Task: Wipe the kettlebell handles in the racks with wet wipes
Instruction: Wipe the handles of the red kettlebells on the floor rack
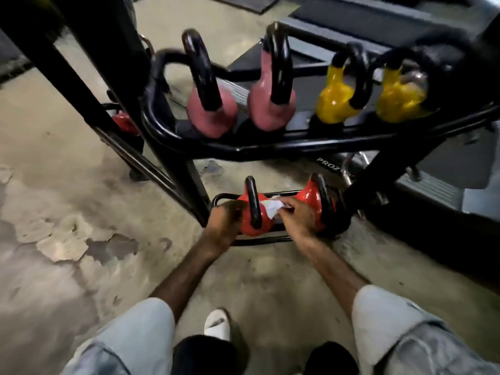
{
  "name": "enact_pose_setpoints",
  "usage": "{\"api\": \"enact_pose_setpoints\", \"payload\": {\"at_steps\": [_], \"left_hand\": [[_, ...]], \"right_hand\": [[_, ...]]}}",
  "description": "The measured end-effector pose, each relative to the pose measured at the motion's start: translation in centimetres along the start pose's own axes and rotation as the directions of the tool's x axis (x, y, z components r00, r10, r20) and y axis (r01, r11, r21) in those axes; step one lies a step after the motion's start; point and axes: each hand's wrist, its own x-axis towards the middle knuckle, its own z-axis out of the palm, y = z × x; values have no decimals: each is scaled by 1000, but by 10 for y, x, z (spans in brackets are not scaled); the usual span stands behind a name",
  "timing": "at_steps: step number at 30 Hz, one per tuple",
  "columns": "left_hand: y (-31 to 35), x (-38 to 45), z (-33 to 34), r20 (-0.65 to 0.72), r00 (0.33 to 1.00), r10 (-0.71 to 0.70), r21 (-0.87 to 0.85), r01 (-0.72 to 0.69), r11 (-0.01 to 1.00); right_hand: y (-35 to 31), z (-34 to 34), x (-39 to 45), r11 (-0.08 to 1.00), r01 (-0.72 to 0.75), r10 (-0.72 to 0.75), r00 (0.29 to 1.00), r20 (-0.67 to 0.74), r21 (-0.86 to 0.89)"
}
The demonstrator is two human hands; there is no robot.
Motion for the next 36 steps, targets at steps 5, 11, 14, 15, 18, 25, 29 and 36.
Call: {"api": "enact_pose_setpoints", "payload": {"at_steps": [5, 11, 14, 15, 18, 25, 29, 36], "left_hand": [[-110, 71, 78, -76, 997, 12, 52, -8, 999], [-175, 130, 131, -99, 969, 226, 151, -210, 966], [-189, 137, 138, -61, 981, 185, 167, -173, 971], [-189, 136, 137, -51, 983, 176, 170, -165, 971], [-179, 130, 136, -2, 992, 130, 210, -127, 970], [-175, 123, 134, -18, 990, 142, 316, -129, 940], [-184, 121, 137, -46, 987, 156, 188, -145, 971], [-190, 123, 137, -64, 993, 99, -74, -104, 992]], "right_hand": [[83, 60, 67, 992, 103, -99, 993, -63, 68], [161, 116, 95, 850, 522, -527, 841, -126, -68], [179, 132, 104, 765, 642, -637, 742, -209, -51], [182, 135, 103, 738, 673, -665, 715, -217, -45], [205, 137, 86, 713, 701, -691, 692, -207, -36], [173, 135, 100, 798, 601, -577, 782, -234, 43], [183, 133, 94, 805, 592, -576, 788, -216, 12], [225, 151, 77, 779, 626, -592, 750, -295, 28]]}}
